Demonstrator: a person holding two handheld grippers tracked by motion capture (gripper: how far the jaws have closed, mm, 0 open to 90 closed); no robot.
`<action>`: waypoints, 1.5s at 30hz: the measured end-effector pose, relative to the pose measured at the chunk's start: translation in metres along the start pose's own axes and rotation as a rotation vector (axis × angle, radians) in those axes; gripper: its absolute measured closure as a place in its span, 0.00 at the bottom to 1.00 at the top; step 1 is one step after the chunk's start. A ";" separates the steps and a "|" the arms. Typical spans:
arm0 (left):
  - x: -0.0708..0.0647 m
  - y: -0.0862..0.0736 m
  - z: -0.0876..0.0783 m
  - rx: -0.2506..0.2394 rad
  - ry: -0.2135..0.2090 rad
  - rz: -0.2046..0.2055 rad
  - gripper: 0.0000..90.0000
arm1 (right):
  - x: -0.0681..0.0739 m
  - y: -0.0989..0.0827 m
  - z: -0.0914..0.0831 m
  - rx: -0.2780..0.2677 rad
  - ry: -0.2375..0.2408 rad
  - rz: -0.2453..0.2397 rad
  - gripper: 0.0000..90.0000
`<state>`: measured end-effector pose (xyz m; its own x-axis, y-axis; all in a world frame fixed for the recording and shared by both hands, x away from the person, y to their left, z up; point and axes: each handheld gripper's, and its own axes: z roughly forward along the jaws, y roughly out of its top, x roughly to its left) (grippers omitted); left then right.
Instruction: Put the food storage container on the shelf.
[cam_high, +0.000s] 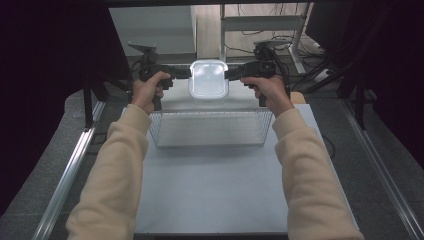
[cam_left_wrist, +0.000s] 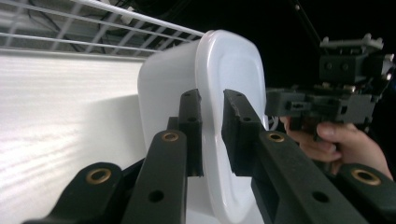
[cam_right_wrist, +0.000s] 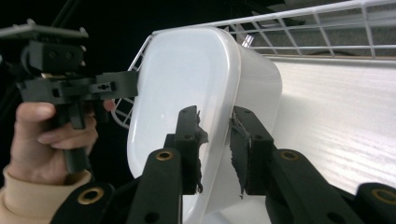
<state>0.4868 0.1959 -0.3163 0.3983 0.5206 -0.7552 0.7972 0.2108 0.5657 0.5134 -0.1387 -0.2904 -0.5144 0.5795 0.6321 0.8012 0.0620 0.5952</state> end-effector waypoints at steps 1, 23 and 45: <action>0.003 0.001 0.002 -0.003 -0.004 -0.019 0.87 | -0.003 0.002 0.002 -0.002 0.003 0.022 0.80; -0.025 -0.026 -0.016 -0.126 0.091 0.182 0.38 | 0.030 -0.016 -0.013 -0.107 -0.135 -0.181 0.38; -0.033 -0.182 -0.058 -0.050 0.256 0.543 0.33 | 0.018 -0.170 -0.093 -0.183 -0.183 -0.528 0.28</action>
<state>0.3021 0.1883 -0.3751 0.6154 0.7462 -0.2539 0.4856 -0.1052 0.8678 0.3391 -0.2146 -0.3338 -0.7550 0.6405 0.1402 0.3765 0.2484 0.8925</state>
